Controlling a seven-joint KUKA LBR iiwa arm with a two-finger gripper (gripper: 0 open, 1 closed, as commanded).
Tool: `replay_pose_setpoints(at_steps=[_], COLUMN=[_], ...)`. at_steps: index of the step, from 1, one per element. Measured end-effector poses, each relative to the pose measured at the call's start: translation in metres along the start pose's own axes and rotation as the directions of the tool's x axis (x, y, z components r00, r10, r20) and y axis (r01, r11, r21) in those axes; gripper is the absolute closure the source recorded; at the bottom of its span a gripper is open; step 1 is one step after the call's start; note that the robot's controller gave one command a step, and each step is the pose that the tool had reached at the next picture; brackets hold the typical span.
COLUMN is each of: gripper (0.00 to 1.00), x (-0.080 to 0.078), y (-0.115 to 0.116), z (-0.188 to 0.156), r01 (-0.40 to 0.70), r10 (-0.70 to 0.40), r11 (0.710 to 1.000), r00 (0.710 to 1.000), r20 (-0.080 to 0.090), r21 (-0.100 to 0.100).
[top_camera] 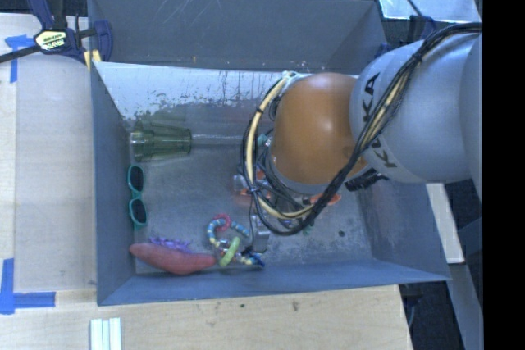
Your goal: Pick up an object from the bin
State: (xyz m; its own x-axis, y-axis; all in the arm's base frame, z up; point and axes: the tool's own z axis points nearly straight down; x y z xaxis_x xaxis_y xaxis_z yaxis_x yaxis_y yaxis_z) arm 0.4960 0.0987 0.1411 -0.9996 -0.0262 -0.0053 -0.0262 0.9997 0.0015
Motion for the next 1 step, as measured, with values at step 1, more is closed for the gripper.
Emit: replay_pose_setpoints(at_steps=[1], gripper=[0.0], x=[-0.0028], y=[0.0117], z=[0.0672], r01=[0.016], r10=[-0.016], r11=[1.0], r00=[1.0], r20=[0.0], r21=[0.001])
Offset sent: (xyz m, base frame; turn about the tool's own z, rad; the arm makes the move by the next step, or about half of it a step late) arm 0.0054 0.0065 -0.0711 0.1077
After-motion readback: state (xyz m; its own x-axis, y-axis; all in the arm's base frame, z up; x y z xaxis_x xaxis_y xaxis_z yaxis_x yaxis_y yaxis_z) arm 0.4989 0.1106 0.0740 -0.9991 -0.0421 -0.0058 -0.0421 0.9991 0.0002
